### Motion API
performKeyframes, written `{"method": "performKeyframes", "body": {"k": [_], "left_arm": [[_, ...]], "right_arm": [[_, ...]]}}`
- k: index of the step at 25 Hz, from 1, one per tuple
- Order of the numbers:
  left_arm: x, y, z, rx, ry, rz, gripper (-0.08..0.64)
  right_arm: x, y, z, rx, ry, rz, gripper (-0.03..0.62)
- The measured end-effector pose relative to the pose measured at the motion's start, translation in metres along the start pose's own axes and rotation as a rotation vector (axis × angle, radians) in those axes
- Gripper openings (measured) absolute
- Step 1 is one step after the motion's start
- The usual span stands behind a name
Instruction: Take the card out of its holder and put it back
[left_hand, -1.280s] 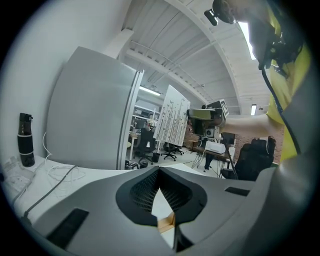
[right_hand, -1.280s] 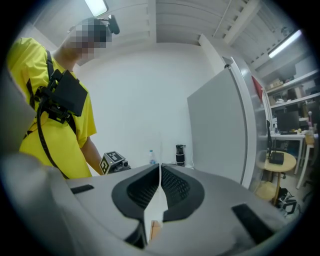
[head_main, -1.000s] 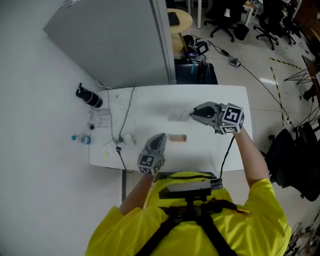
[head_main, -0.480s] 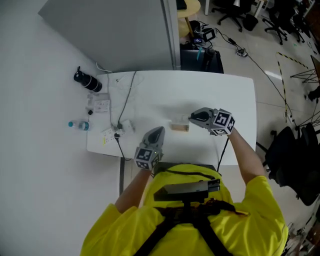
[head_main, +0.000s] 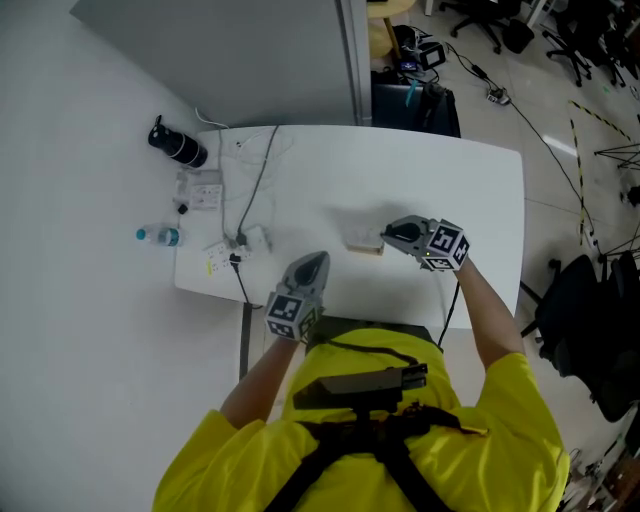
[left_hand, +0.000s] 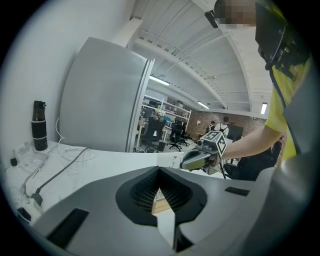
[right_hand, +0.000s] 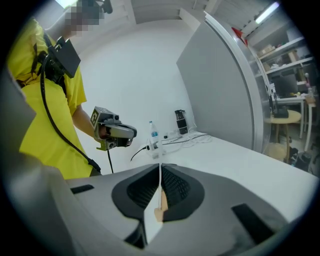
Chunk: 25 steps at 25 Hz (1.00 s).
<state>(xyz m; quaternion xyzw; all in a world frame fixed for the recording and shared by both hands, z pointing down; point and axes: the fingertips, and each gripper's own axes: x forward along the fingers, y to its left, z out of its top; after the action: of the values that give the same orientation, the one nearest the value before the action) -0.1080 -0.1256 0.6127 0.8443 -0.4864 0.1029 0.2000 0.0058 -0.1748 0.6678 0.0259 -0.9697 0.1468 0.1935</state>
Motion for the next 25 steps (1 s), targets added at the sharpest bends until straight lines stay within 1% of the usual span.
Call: {"method": "performKeyframes", "body": {"k": [3,8,15,20,25], "left_arm": [[0.001,-0.001,-0.001,0.007,0.009,-0.003,0.0],[0.001,0.0,-0.005,0.009,0.015,-0.001,0.0],[0.004,-0.002,-0.003,-0.004,0.016,0.001,0.0],[0.007,-0.001,-0.003,-0.015,0.009,0.003,0.0],[0.008,0.0,-0.009,-0.022,0.011,-0.002,0.0]], "right_arm": [[-0.001,-0.001,-0.001,-0.011,0.005,0.006,0.018],[-0.006,-0.001,-0.002,-0.005,0.008,-0.007,0.019],[-0.011,0.0,-0.003,-0.015,0.014,-0.017,0.018],[-0.003,0.001,-0.001,-0.029,0.014,-0.01,0.02],[0.001,0.003,-0.002,-0.044,0.021,-0.028,0.02]]}}
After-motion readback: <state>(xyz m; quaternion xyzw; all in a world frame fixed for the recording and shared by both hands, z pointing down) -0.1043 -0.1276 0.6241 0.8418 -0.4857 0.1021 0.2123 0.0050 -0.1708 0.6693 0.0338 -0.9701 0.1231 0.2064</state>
